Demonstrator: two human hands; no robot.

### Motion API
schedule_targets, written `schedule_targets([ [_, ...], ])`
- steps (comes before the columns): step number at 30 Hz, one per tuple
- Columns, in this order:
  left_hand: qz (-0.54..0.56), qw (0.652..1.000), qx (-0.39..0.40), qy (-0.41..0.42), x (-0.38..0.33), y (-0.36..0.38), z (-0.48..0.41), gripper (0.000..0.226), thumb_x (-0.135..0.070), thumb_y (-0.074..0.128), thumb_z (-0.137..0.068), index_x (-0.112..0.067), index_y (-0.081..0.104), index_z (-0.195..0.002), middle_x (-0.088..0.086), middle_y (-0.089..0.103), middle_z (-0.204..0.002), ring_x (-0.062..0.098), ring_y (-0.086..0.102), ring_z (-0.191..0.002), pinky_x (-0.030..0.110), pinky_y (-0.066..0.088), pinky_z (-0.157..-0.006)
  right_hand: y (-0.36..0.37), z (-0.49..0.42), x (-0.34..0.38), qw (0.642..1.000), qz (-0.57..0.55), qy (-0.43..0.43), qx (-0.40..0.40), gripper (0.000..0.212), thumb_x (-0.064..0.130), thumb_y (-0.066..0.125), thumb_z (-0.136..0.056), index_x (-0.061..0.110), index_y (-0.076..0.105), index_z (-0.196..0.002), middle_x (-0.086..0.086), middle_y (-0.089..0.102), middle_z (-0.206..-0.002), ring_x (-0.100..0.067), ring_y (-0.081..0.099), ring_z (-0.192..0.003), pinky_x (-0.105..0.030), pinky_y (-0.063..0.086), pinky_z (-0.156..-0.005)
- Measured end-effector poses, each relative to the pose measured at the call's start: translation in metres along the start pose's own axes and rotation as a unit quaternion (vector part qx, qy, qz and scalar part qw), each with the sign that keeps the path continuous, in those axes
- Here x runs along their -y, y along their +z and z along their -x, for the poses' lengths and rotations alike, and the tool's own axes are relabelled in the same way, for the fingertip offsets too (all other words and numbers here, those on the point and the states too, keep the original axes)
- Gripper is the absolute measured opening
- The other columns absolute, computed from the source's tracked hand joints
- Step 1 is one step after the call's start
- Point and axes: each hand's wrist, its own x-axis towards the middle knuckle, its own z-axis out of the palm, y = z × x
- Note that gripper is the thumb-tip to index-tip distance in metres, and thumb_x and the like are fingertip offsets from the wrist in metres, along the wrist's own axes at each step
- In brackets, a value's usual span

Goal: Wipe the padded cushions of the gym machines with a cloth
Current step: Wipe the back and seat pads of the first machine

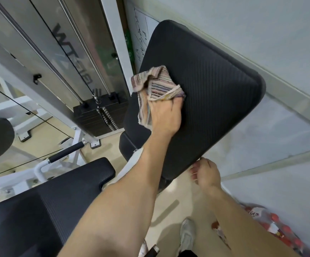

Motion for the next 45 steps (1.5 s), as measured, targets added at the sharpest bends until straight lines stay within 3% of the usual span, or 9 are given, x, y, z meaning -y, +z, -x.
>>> schedule_targets([
  [4,0.026,0.991,-0.003,-0.132,0.014,0.002,0.056,0.047,-0.029,0.040,-0.105,-0.004,0.052,-0.143,0.003,0.042,-0.151,0.028,0.031,-0.142,0.025,0.013,-0.115,-0.005,0.003,-0.001,1.000,-0.021,0.003,-0.008,0.029,0.015,0.037,-0.098,0.009,0.061,-0.083,-0.013,0.066,-0.080,-0.027,0.058,-0.070,-0.031,0.044,-0.059],
  [8,-0.027,0.969,0.129,-0.211,0.043,0.012,0.130,0.047,-0.031,0.035,-0.104,-0.001,0.071,-0.103,0.016,0.069,-0.105,0.037,0.055,-0.114,0.028,0.022,-0.079,-0.006,0.005,0.002,0.999,-0.039,0.016,-0.006,0.026,0.020,0.039,-0.097,0.012,0.062,-0.090,-0.011,0.067,-0.085,-0.029,0.060,-0.074,-0.034,0.048,-0.066],
  [11,-0.066,0.959,0.162,-0.224,0.052,0.014,0.124,0.049,-0.039,0.033,-0.101,-0.009,0.071,-0.108,0.016,0.070,-0.117,0.035,0.053,-0.122,0.030,0.023,-0.096,-0.003,0.006,0.002,0.999,-0.011,0.025,0.018,0.020,0.019,0.043,-0.096,0.016,0.061,-0.090,-0.008,0.070,-0.086,-0.028,0.063,-0.074,-0.038,0.051,-0.071],
  [15,-0.028,0.975,0.026,-0.218,0.089,-0.001,0.030,0.075,-0.059,0.022,-0.085,-0.024,0.051,-0.145,0.010,0.039,-0.159,0.029,0.026,-0.151,0.046,0.014,-0.124,0.020,0.000,-0.015,0.988,0.087,0.069,0.103,0.014,0.008,0.053,-0.090,0.009,0.066,-0.084,-0.011,0.076,-0.083,-0.023,0.062,-0.064,-0.031,0.047,-0.060],
  [18,-0.041,0.970,0.035,-0.238,0.128,-0.011,-0.034,0.053,-0.035,0.027,-0.102,-0.010,0.052,-0.142,0.018,0.047,-0.152,0.034,0.038,-0.142,0.041,0.022,-0.119,0.045,-0.008,-0.034,0.970,0.166,0.069,0.164,0.021,0.017,0.057,-0.064,0.007,0.072,-0.075,-0.009,0.077,-0.074,-0.024,0.065,-0.062,-0.035,0.047,-0.059],
  [21,-0.030,0.968,-0.032,-0.248,0.151,-0.006,-0.038,0.039,-0.014,0.027,-0.106,-0.006,0.051,-0.135,0.023,0.049,-0.146,0.038,0.043,-0.136,0.043,0.028,-0.111,0.056,-0.010,-0.045,0.945,0.200,0.107,0.234,0.022,0.011,0.050,-0.076,0.012,0.072,-0.075,-0.007,0.078,-0.080,-0.019,0.064,-0.059,-0.025,0.044,-0.059],
  [31,0.089,0.912,-0.032,-0.400,0.159,0.008,0.025,0.049,-0.030,0.023,-0.108,-0.012,0.039,-0.151,0.017,0.036,-0.159,0.034,0.030,-0.147,0.041,0.018,-0.122,0.043,-0.013,-0.049,0.960,0.167,0.099,0.202,0.014,0.008,0.051,-0.092,0.009,0.064,-0.092,-0.010,0.073,-0.086,-0.021,0.058,-0.063,-0.024,0.037,-0.056],
  [40,0.245,0.850,-0.052,-0.463,0.122,0.044,0.110,0.064,-0.050,0.032,-0.093,-0.007,0.056,-0.136,0.011,0.058,-0.131,0.028,0.051,-0.127,0.043,0.036,-0.114,0.036,-0.010,-0.048,0.966,0.166,0.080,0.178,0.018,0.009,0.048,-0.092,0.012,0.066,-0.091,-0.009,0.075,-0.083,-0.020,0.058,-0.061,-0.025,0.041,-0.057],
  [45,0.333,0.783,-0.029,-0.525,0.109,0.052,0.145,0.057,-0.047,0.040,-0.092,0.000,0.064,-0.113,0.021,0.061,-0.106,0.035,0.058,-0.098,0.044,0.045,-0.090,0.037,-0.006,-0.047,0.960,0.215,0.028,0.178,0.020,0.014,0.047,-0.093,0.012,0.067,-0.091,-0.004,0.075,-0.081,-0.020,0.068,-0.067,-0.027,0.047,-0.061],
])
